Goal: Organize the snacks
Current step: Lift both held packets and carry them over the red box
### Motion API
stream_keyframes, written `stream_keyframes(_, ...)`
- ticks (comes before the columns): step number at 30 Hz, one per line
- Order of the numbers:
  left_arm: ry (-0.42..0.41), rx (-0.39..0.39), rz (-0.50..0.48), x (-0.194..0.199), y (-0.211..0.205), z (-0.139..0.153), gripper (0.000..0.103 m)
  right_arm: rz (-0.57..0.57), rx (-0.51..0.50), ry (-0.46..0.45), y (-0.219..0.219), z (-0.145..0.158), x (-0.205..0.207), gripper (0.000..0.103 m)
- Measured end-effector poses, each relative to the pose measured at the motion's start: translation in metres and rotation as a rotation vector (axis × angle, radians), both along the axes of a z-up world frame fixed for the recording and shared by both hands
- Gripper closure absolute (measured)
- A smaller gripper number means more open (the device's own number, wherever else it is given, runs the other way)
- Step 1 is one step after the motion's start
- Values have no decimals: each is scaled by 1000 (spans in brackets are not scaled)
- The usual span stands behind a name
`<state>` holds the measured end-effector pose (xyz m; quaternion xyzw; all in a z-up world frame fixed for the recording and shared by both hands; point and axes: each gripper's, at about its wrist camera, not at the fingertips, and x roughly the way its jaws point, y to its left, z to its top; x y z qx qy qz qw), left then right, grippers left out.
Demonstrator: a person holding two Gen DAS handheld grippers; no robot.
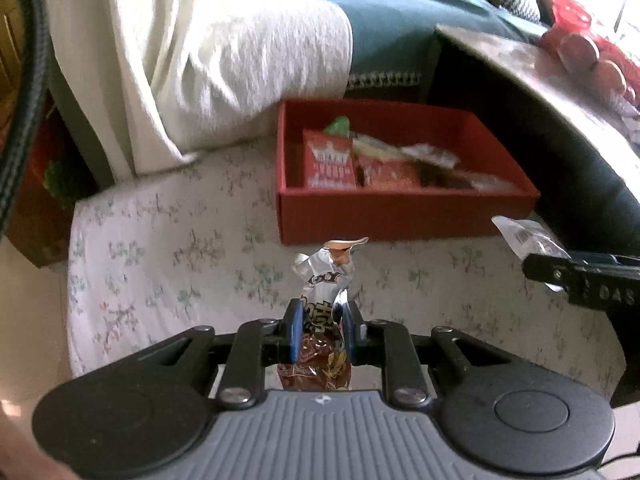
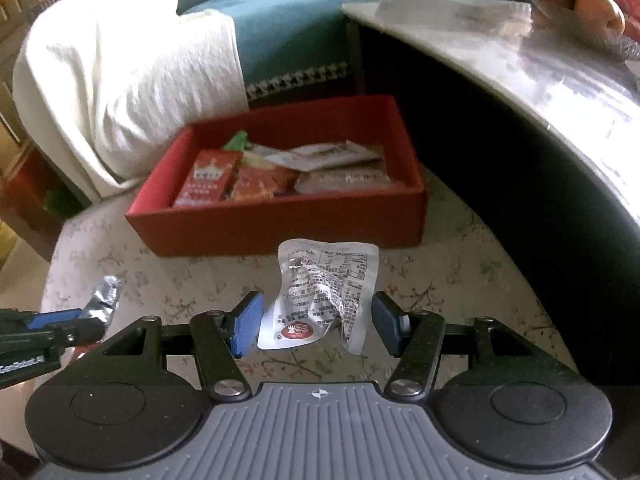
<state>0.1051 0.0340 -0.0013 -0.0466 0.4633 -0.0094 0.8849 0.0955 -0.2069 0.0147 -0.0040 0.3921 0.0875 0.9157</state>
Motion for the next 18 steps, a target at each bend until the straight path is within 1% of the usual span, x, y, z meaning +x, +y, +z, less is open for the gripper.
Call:
stream_keyframes(2,-21,-4,6,0,1,6,88,4,-14,-20,2,6,-3,36)
stream_keyframes(4,-39,-10,12,1,2,15,88,13,-27,-61,4,16,-10,36)
stream_keyframes(9,-111,5,26,-1,-1,38,88,4,-7,-139,3,37,-25,36)
stream_keyframes(12,-145,17,42,2,-4,50,88,22,16,-202,5,54,-30,36)
stream_keyframes(16,-192,19,41,11,-5,61,88,-1,62,-249,2,69,-27,36)
stream_keyframes(18,-194,17,37,17,-5,63,88,-13,78,-281,2,77,-26,36)
